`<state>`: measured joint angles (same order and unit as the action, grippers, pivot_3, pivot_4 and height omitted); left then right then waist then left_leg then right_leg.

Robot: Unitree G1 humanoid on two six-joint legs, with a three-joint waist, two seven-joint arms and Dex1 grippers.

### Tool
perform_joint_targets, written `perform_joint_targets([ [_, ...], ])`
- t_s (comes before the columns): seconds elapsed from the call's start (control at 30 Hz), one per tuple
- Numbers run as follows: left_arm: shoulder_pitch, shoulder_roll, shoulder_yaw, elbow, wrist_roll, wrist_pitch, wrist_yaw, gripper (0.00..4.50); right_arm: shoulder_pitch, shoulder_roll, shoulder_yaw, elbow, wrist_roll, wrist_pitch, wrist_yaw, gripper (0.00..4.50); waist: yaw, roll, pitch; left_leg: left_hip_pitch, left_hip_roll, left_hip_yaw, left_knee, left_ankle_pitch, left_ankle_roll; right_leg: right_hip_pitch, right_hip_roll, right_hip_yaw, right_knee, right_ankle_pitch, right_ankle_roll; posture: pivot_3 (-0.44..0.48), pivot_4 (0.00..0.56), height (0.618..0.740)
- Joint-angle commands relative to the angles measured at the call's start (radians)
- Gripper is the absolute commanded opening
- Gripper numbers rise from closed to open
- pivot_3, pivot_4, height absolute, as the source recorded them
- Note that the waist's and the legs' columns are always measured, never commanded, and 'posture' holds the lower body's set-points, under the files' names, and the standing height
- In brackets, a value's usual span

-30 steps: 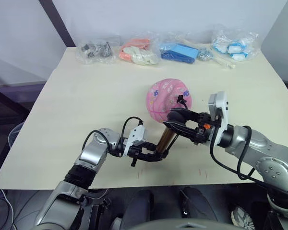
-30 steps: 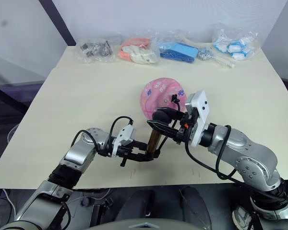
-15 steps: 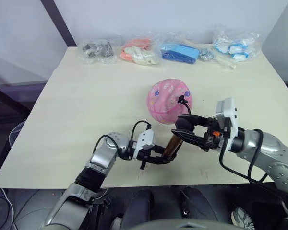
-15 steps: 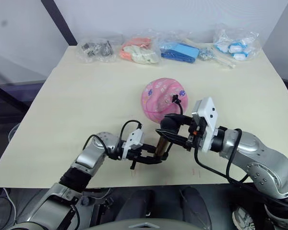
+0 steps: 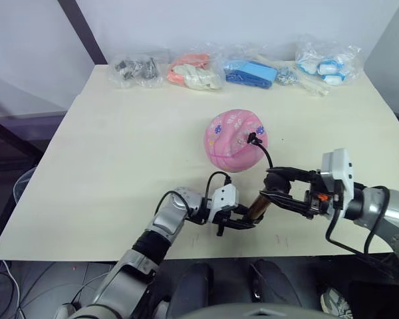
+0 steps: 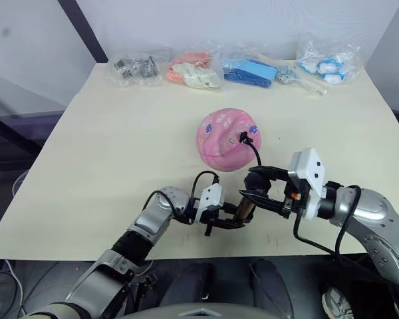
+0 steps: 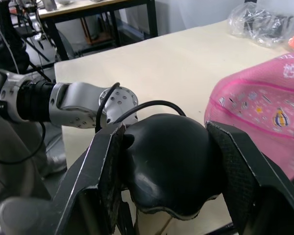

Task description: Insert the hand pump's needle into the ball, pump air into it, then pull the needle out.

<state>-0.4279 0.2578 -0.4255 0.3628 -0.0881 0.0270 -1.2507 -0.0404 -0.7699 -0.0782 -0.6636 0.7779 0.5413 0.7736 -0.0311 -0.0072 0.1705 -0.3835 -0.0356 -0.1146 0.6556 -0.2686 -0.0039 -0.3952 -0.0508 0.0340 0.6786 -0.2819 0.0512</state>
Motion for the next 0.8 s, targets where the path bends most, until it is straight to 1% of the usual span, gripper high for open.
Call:
perform_joint_targets([
  [0.03, -0.026, -0.051, 0.002, -0.001, -0.009, -0.01, 0.033, 1.08, 0.025, -0.025, -0.063, 0.003, -0.029, -0.048, 0.047, 2.12, 0.0, 0.0, 0.0, 0.0, 0.0, 0.0, 0.0, 0.0, 0.0, 0.0, 0.0, 0.0, 0.0, 0.0, 0.0, 0.0, 0.15, 0.74],
  [0.27, -0.054, -0.113, -0.014, 0.067, 0.043, -0.043, 0.095, 1.08, 0.066, -0.01, -0.123, 0.054, -0.036, -0.101, 0.094, 2.12, 0.002, 0.0, 0.0, 0.0, 0.0, 0.0, 0.0, 0.0, 0.0, 0.001, 0.0, 0.0, 0.0, 0.0, 0.0, 0.0, 0.15, 0.74],
  [0.43, -0.058, -0.153, -0.018, 0.082, 0.049, -0.038, 0.114, 1.08, 0.098, -0.001, -0.161, 0.086, -0.038, -0.127, 0.102, 2.12, 0.004, -0.001, 0.0, 0.0, 0.0, 0.0, 0.0, 0.0, 0.0, 0.001, 0.0, 0.0, 0.0, 0.0, 0.0, 0.0, 0.15, 0.74],
  [0.63, -0.05, -0.168, -0.027, 0.09, 0.064, -0.045, 0.119, 1.08, 0.125, 0.0, -0.198, 0.099, -0.041, -0.145, 0.113, 2.12, 0.007, -0.001, 0.0, 0.0, 0.0, 0.001, 0.001, 0.0, 0.0, 0.001, 0.0, 0.0, 0.0, 0.0, 0.0, 0.0, 0.15, 0.74],
  [0.8, -0.058, -0.181, -0.031, 0.129, 0.086, -0.066, 0.138, 1.08, 0.139, 0.01, -0.182, 0.101, -0.072, -0.163, 0.11, 2.12, 0.015, -0.001, 0.0, 0.0, 0.0, 0.001, 0.001, 0.0, 0.0, 0.001, 0.0, 0.001, 0.0, 0.0, 0.0, 0.0, 0.15, 0.74],
])
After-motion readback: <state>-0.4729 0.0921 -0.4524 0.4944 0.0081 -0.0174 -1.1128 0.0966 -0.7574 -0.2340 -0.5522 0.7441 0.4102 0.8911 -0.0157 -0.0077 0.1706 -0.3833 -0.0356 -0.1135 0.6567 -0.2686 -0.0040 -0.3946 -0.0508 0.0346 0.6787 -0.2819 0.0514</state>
